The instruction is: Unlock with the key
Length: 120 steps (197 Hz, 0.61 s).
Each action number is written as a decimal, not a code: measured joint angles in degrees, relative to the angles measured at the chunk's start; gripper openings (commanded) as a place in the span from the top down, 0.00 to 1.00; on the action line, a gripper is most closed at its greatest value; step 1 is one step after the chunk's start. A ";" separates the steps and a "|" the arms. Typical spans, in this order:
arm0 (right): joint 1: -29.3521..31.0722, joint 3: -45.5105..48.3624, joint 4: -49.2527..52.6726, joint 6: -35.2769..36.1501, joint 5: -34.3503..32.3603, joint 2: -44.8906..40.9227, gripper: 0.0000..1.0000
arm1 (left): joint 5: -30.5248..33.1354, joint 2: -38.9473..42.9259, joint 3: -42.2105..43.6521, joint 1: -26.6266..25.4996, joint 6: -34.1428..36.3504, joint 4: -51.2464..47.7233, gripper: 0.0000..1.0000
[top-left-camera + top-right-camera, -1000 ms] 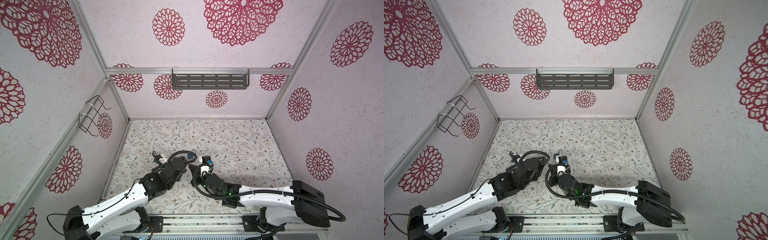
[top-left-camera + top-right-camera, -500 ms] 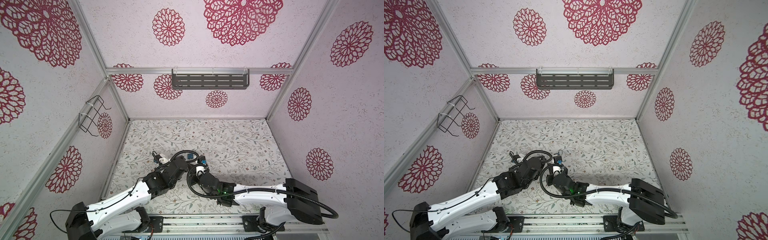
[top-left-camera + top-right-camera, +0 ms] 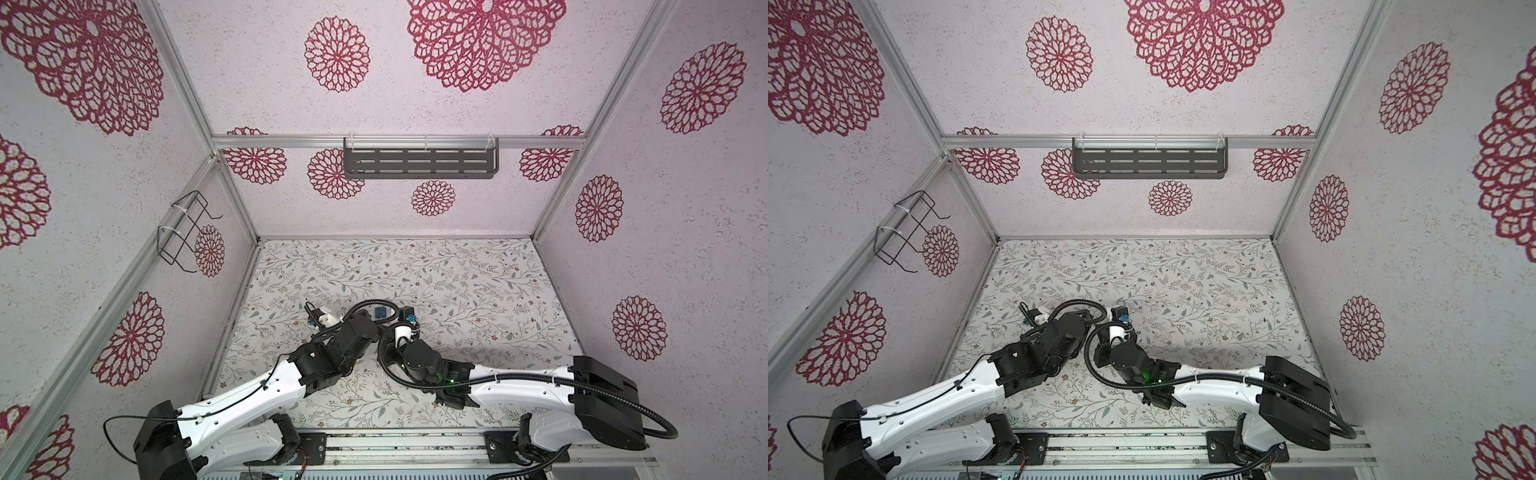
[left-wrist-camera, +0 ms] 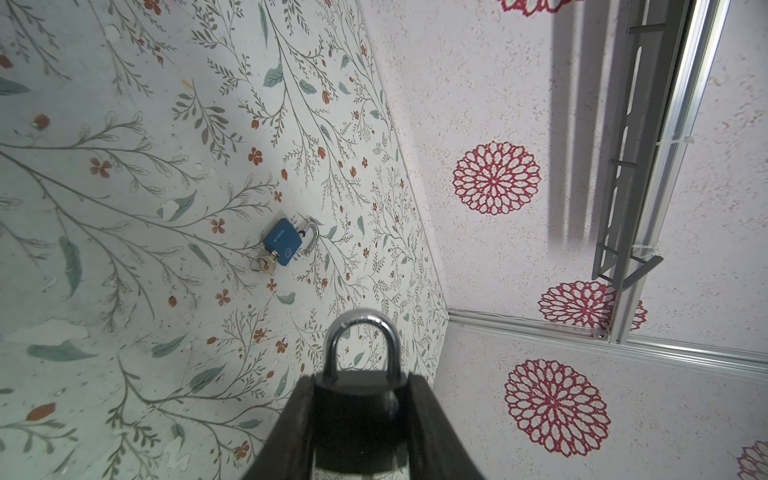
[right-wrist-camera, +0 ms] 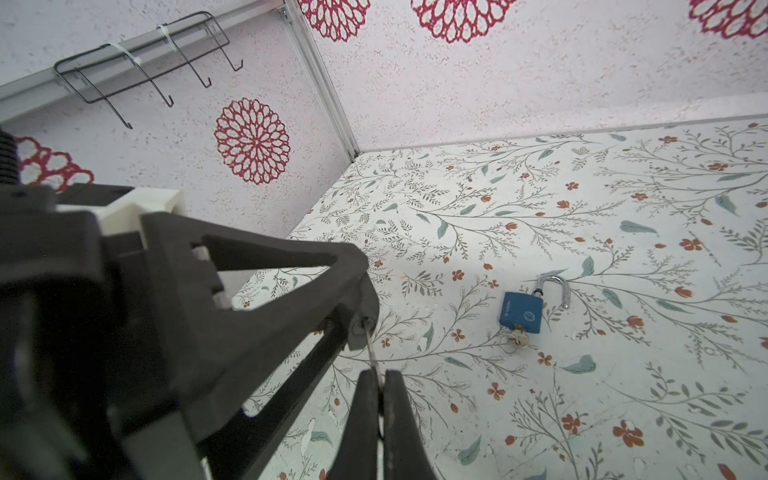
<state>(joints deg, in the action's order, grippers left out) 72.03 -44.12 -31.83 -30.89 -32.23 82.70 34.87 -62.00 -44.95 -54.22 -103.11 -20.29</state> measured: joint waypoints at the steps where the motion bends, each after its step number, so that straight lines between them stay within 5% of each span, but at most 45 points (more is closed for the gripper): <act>1: 0.02 0.00 0.00 0.00 -0.02 0.00 1.00 | 0.00 0.00 0.00 0.00 0.00 -0.02 0.97; 75: 0.63 0.02 -4.04 12.61 -1.03 1.73 1.00 | 1.25 0.26 0.00 0.17 -0.20 0.31 0.97; 120: -3.06 0.46 -5.73 1.77 6.10 1.66 1.00 | 2.32 0.26 0.00 0.63 -0.20 0.59 0.97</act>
<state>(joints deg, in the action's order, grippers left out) 68.97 -43.66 -37.56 -29.12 -26.13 84.36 37.19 -61.73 -44.95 -53.58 -103.31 -19.70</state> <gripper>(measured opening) 0.043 0.340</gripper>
